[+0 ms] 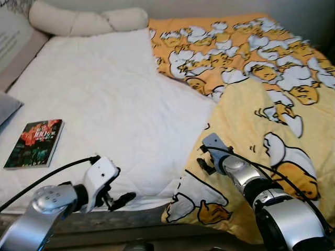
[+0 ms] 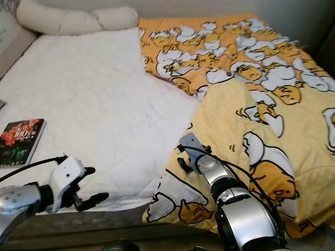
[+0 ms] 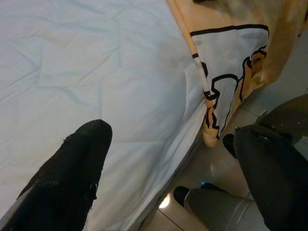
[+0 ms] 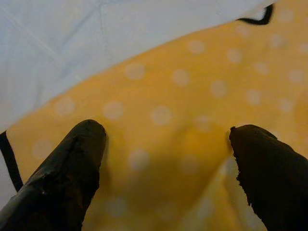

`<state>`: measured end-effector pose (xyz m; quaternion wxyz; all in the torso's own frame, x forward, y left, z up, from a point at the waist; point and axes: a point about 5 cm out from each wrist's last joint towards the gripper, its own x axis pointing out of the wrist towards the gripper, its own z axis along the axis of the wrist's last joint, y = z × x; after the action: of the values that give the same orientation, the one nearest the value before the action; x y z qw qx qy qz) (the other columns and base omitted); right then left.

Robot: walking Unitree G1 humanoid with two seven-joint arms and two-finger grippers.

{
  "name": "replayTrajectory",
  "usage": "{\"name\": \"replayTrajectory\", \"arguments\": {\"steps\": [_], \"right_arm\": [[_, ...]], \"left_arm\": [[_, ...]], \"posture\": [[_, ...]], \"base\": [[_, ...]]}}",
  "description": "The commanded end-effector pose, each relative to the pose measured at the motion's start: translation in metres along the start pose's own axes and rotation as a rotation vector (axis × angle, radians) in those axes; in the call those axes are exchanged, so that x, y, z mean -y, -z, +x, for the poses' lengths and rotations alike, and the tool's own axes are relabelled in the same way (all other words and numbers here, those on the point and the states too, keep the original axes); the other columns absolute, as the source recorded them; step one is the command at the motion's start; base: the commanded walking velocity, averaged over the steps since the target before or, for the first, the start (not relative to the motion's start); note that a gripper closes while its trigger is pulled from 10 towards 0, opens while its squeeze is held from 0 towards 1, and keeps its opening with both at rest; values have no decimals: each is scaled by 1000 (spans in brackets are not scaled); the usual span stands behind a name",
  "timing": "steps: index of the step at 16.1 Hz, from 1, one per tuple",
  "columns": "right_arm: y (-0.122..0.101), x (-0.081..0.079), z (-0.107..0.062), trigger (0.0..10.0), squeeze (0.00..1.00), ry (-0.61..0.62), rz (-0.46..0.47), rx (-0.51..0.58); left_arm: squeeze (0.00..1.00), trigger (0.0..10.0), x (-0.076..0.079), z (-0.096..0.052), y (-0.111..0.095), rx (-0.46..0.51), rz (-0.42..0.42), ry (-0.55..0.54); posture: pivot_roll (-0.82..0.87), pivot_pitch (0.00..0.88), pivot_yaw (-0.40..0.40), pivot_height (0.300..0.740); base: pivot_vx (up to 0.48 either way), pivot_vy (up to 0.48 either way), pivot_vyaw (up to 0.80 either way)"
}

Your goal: Clean up the room

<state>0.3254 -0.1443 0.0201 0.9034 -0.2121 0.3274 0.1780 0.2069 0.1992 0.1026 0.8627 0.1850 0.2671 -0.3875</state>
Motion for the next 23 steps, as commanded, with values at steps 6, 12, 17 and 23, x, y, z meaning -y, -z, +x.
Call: {"name": "replayTrajectory", "arguments": {"steps": [6, 12, 17, 23], "right_arm": [[8, -3, 0, 2392, 0, 26, 30, -23], [13, -2, 0, 1882, 0, 21, 43, -30], [13, -2, 0, 1882, 0, 21, 43, -30], [13, -2, 0, 1882, 0, 21, 43, -30]], "left_arm": [[0, 10000, 7, -22, -10, -6, 4, -13], [0, 10000, 11, -21, -11, -8, -6, -7], [0, 10000, 11, -21, -11, -8, -6, -7], [0, 10000, 11, -21, -11, -8, -6, -7]], "posture": [[236, 148, 47, 740], [233, 145, 44, 740], [233, 145, 44, 740], [233, 145, 44, 740]], "base": [[0, 0, 0], [0, 0, 0], [0, 0, 0], [0, 0, 0]]}}
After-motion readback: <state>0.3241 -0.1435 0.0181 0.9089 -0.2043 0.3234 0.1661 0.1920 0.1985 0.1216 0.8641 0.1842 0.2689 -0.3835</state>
